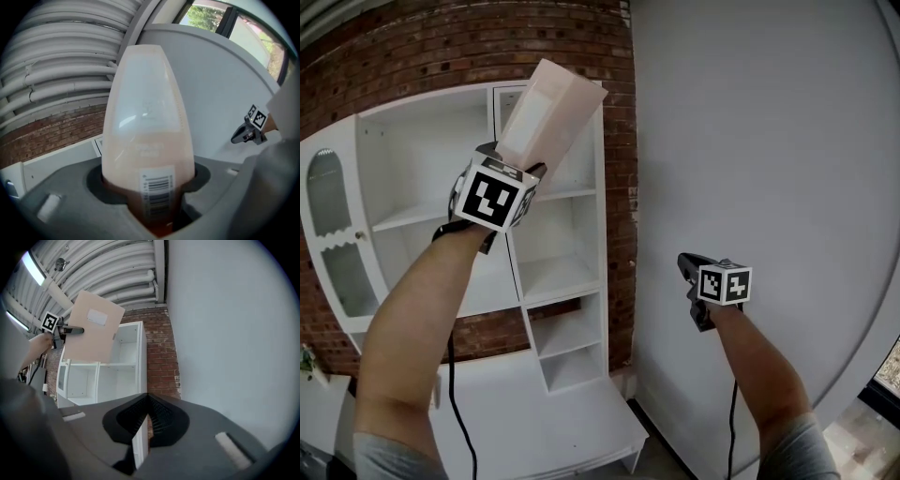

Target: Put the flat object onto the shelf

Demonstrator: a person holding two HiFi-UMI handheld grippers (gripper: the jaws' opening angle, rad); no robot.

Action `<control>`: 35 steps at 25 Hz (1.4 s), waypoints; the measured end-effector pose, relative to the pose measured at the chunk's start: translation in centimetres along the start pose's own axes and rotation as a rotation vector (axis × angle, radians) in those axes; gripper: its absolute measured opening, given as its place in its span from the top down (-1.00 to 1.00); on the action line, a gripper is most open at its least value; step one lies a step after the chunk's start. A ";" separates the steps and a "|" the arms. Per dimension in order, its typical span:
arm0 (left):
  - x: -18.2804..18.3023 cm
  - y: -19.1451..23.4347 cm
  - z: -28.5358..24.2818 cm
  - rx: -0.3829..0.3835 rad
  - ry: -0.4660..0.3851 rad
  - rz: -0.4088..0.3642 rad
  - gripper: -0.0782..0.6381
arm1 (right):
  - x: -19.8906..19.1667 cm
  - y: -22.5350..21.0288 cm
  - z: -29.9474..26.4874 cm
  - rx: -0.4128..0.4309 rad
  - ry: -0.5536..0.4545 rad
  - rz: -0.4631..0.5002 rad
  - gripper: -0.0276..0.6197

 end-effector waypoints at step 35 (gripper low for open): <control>2.3 -1.5 -11.6 0.210 0.430 -0.178 0.01 | -1.8 -5.2 1.1 -0.127 0.039 -0.040 0.89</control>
Point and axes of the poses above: the fingertips, and each gripper's own axes: z backward along the fingers, y to its left, x out of its top, the point moved 6 cm from there along z, backward along the fingers, and after that the axes turned 15 degrees about -z, right-handed, at the moved point
